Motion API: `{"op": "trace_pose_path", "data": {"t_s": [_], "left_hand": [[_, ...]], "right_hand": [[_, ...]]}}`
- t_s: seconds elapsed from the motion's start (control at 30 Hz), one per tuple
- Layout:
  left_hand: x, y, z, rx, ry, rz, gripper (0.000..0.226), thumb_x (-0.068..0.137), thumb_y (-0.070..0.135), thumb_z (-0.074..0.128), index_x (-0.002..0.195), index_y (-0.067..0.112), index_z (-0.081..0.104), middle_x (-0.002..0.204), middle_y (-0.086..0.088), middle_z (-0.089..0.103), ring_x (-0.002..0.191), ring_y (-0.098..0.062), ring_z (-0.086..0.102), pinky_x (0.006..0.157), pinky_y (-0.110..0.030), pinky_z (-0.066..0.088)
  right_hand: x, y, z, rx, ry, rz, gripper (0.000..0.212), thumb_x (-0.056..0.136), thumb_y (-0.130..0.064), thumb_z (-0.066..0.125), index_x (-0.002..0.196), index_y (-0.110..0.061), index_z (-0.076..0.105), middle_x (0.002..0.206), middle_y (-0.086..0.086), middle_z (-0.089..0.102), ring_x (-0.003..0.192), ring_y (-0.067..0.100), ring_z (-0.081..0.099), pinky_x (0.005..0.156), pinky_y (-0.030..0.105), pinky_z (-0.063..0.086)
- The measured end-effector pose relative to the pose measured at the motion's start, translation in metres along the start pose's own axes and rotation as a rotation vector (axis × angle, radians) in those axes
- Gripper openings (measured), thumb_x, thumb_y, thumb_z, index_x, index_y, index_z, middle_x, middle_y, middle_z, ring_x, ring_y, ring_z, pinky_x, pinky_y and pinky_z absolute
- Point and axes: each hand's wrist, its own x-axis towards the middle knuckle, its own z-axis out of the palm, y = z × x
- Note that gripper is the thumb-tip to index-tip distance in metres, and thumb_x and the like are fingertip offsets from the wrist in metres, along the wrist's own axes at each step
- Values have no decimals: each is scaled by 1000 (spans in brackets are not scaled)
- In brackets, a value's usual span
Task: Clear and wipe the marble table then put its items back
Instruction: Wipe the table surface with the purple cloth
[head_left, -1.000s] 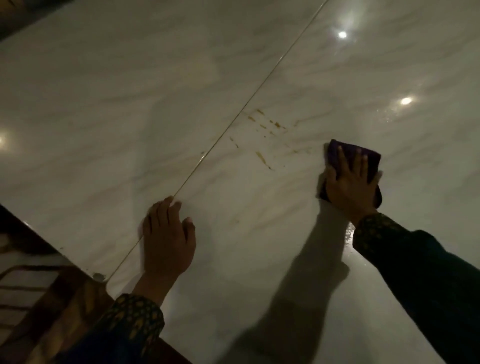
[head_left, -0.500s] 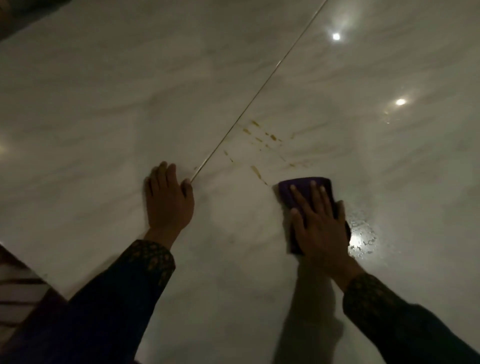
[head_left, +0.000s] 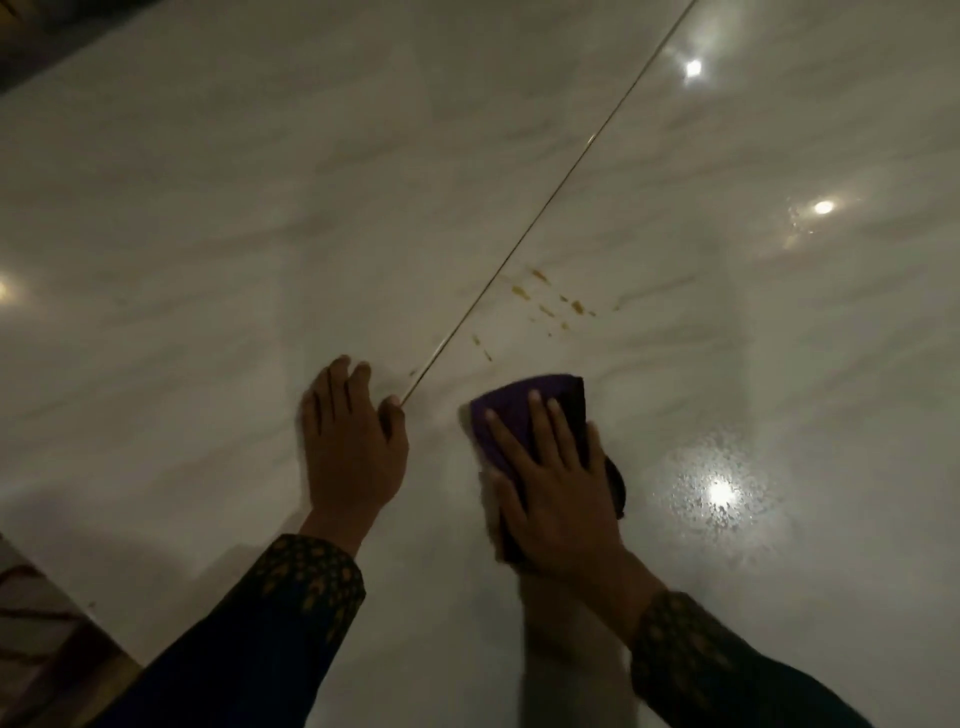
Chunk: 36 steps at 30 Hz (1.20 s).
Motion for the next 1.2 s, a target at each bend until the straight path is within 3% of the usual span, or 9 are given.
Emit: {"op": "trace_pose_path", "data": {"t_s": [0.1,0.17,0.37,0.53,0.63,0.8,0.97,1.1,1.2], "left_hand": [[1,1,-2,-5,30,6,50,98,36,38,136,4,45,143,-16,42,136,-34,36,114,-49,26],[1,3,0,4,48,3,50,97,35,39,136,3,45,143,-17,43,135,-35,36,115,-49,25],[3,2,5,5,32,-17,51,97,35,39,137,5,44,146,-16,40,137,-34,34,115,-50,24],[2,-1,3,4,19,-11,52,97,37,36,138,5,43,146,-15,39,138,-34,34,114,-50,24],[2,-1,1,18,24,-1,52,98,38,36,138,6,43,146,-14,40,138,-33,34,114,-49,24],[2,3,4,27,32,-27,51,97,35,38,138,5,44,146,-15,40,138,-34,34,115,-49,23],[3,0,6,56,18,-16,50,98,35,38,137,6,44,146,-15,40,137,-34,34,114,-50,25],[2,0,6,37,3,-32,51,98,37,37,138,6,45,148,-14,40,139,-33,33,115,-49,24],[2,0,5,17,17,-28,50,98,37,39,137,7,46,148,-14,40,138,-33,34,115,-49,24]], "right_hand": [[0,54,-12,-68,51,-82,56,97,-58,18,151,-46,8,162,0,10,149,21,10,118,49,11],[26,97,-23,-109,102,32,59,94,-59,24,150,-44,17,160,2,21,147,23,21,116,48,17],[122,115,-38,-40,130,344,65,92,-63,17,152,-41,7,162,12,8,149,30,5,118,56,5],[62,55,-17,-79,101,73,60,97,-58,19,152,-42,3,162,10,10,149,28,7,119,51,10],[30,74,-23,-122,36,-48,58,96,-59,14,151,-45,3,163,1,6,150,20,4,119,47,10],[105,127,-45,-93,142,184,60,92,-61,19,150,-48,12,161,3,15,148,22,13,118,46,11],[186,91,-39,-73,147,173,60,95,-55,20,152,-40,14,161,13,15,148,31,12,117,52,9],[139,24,-12,-89,168,-58,56,97,-49,23,152,-36,23,158,12,25,145,32,23,115,51,20],[71,16,-7,-86,52,-253,54,100,-50,14,153,-40,13,161,5,15,149,25,13,118,50,16]]}}
